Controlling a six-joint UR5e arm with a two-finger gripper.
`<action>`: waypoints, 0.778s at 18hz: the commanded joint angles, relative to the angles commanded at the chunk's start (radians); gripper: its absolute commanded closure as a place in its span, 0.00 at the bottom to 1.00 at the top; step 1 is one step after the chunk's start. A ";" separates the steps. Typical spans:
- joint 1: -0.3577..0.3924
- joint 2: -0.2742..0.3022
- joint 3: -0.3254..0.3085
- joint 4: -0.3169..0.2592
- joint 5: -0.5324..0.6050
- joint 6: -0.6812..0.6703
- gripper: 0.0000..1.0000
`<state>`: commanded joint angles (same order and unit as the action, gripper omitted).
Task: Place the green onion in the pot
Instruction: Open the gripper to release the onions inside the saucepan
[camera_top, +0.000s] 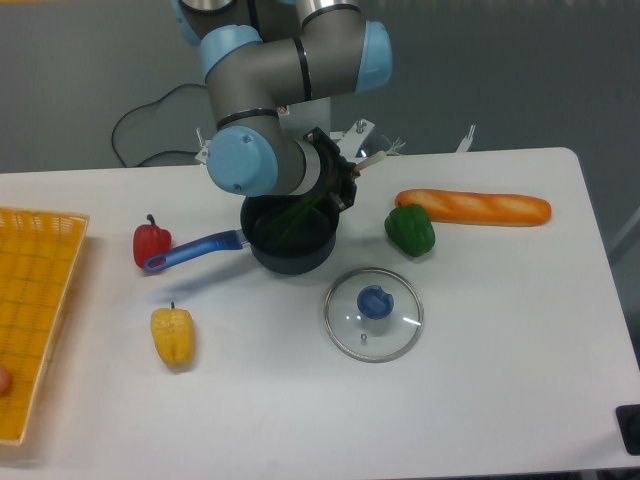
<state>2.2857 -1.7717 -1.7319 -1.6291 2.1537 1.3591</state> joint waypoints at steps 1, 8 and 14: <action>0.000 -0.003 0.000 0.000 0.000 -0.002 0.78; -0.029 -0.026 0.006 0.000 0.000 -0.040 0.78; -0.026 -0.020 0.012 -0.003 0.015 -0.035 0.78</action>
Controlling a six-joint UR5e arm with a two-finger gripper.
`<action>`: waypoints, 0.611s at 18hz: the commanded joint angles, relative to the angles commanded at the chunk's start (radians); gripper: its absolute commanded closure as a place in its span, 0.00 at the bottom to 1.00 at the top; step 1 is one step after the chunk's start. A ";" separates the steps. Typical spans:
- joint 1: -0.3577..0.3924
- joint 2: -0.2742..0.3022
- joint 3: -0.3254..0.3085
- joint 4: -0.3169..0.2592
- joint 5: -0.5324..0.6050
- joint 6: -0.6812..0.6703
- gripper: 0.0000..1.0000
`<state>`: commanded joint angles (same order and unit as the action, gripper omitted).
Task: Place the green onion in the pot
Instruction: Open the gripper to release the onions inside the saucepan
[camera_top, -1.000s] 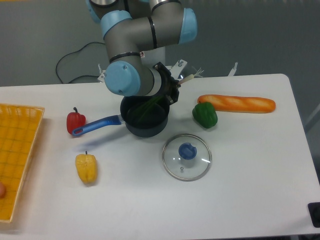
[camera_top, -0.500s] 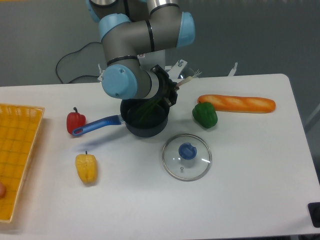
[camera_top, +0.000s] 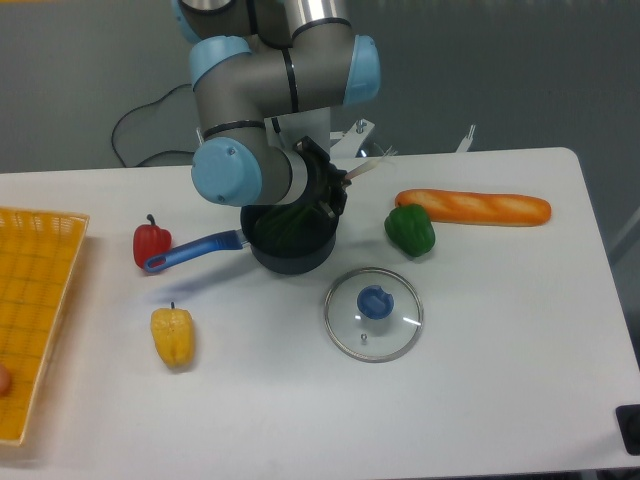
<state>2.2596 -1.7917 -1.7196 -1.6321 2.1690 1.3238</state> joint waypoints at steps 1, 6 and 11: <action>0.000 0.003 0.000 -0.002 0.003 0.002 0.78; 0.000 0.006 0.003 -0.002 0.006 0.002 0.78; 0.000 0.006 0.005 -0.003 0.006 0.002 0.72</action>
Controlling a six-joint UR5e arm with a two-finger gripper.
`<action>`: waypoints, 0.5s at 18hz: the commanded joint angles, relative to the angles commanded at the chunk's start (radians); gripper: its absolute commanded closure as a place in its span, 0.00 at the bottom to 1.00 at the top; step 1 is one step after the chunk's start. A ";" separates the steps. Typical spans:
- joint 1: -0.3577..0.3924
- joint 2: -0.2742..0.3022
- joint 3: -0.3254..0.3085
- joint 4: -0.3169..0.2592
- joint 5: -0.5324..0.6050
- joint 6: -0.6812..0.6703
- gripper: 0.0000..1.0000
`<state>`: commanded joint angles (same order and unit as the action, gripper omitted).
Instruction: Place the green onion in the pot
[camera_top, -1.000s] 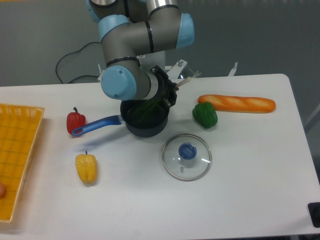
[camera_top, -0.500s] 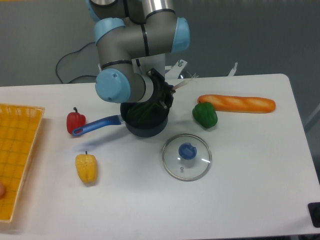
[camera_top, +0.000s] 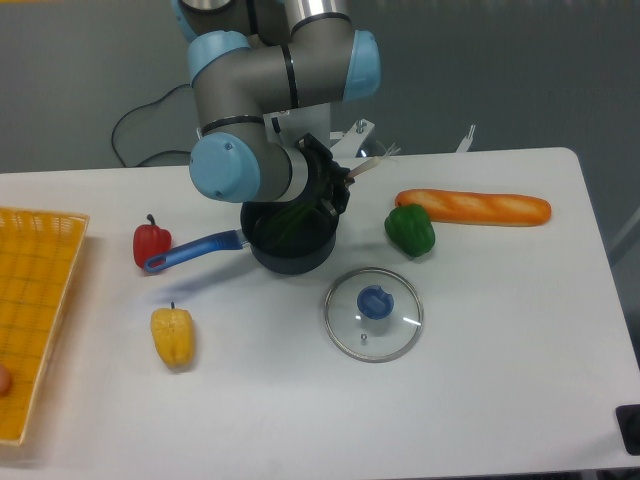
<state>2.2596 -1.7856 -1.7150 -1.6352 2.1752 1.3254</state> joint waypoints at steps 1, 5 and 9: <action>0.000 -0.002 0.002 0.002 0.000 0.000 0.63; 0.000 -0.002 0.002 0.002 0.000 0.000 0.37; -0.003 0.000 0.003 0.002 0.000 0.000 0.37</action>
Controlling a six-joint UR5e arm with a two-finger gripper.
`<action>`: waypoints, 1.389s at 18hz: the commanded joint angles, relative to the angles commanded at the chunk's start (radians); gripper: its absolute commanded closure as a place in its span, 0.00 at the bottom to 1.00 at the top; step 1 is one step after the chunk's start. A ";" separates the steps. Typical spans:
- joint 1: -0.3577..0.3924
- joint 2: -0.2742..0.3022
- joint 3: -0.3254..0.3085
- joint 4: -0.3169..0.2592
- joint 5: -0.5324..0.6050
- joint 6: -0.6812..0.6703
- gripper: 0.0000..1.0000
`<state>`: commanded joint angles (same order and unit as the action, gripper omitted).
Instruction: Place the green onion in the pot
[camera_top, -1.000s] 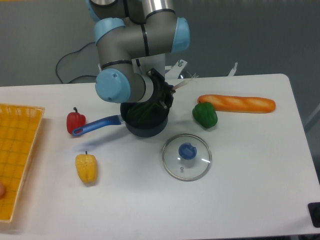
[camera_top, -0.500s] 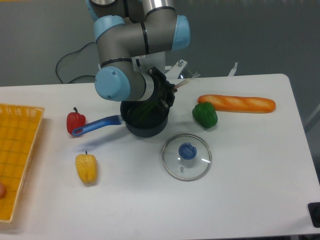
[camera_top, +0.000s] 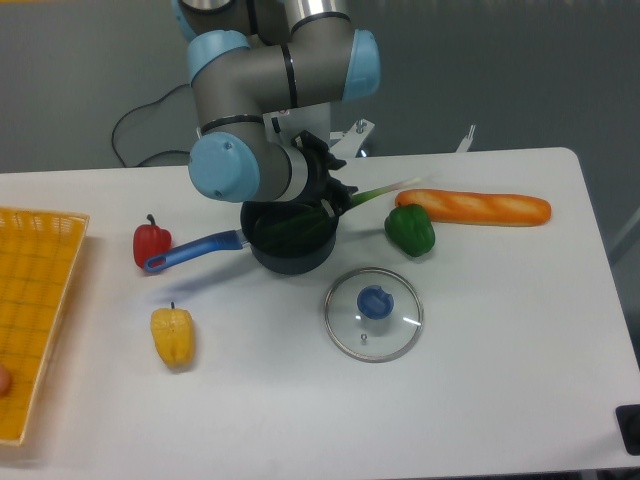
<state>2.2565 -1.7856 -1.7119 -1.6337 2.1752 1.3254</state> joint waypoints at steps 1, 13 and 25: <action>0.000 -0.002 0.000 0.000 0.000 0.000 0.37; 0.052 -0.017 0.094 0.163 -0.248 -0.009 0.00; 0.169 -0.014 0.143 0.298 -0.477 0.000 0.00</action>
<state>2.4252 -1.7994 -1.5693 -1.3361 1.6981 1.3254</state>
